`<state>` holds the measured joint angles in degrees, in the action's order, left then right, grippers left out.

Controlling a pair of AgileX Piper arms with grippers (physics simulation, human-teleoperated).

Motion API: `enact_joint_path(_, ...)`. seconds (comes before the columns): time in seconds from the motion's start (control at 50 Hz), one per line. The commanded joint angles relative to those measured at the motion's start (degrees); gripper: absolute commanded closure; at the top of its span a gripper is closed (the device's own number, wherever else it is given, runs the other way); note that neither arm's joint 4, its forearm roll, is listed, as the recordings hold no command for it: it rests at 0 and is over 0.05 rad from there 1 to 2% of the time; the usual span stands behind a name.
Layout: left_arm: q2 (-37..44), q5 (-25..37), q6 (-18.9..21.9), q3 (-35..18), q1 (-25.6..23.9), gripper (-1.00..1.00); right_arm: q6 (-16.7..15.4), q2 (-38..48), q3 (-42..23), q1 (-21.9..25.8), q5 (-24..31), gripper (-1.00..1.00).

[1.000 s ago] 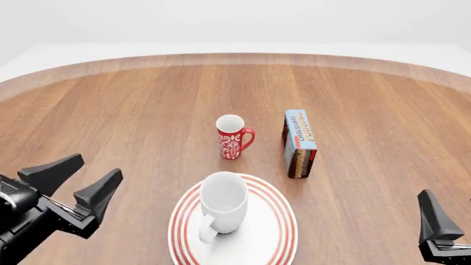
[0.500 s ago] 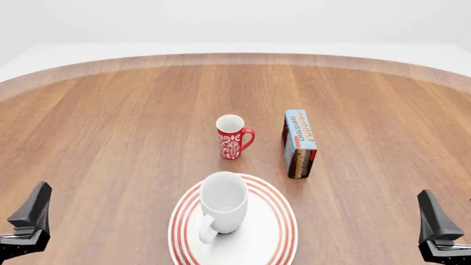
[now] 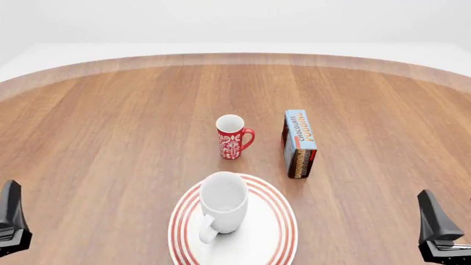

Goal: Pick up the white mug and put it on the plate, and put the chocolate pudding to the right of the plate.

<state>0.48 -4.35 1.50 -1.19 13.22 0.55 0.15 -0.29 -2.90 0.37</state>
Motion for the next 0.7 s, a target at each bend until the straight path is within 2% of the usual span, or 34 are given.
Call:
enact_joint_path(0.02,-0.48,-1.65,1.14,0.05,1.33,-1.00,-0.47,-0.06,-0.03,-0.07,-0.03,-1.00)
enact_joint_path(0.4,-0.48,-1.71,0.52,0.02,1.64,-1.00,-1.47,0.27,-2.20,-0.24,1.21,-1.00)
enact_joint_path(0.7,-0.48,-1.87,0.65,0.05,1.40,-1.00,-4.08,-0.02,-5.33,3.03,2.75,-1.00)
